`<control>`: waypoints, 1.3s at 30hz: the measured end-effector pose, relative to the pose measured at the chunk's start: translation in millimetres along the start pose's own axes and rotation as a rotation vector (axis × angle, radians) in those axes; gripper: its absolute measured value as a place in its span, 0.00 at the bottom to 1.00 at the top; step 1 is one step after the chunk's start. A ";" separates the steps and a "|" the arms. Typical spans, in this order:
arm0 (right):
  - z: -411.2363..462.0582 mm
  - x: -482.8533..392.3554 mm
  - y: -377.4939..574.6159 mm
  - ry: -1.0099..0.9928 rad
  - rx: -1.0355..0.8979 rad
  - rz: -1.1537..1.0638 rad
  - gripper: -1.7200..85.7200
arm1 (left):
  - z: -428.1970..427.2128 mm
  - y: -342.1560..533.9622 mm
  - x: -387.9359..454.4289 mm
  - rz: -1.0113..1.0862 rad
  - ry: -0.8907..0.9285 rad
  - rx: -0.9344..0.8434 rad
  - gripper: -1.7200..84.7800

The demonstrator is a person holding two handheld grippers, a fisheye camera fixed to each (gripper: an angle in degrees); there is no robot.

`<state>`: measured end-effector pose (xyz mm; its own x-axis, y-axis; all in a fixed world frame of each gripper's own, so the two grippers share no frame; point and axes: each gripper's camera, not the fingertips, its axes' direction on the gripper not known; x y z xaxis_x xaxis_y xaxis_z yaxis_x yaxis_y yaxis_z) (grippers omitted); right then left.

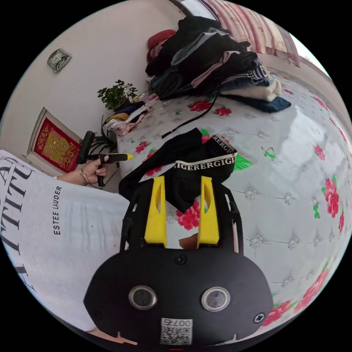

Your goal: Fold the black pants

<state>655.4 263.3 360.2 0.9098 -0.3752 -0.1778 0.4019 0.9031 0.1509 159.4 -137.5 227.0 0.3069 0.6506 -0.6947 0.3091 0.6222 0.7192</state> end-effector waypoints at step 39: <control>-22.5 152.3 -116.4 0.323 -0.175 0.391 0.12 | -154.0 -72.2 -101.9 -0.043 -0.150 -0.044 0.15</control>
<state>744.9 105.7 293.7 0.8987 0.0550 -0.4351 -0.0092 0.9942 0.1069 -32.9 -181.7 247.5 0.4257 0.5526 -0.7166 0.2866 0.6688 0.6860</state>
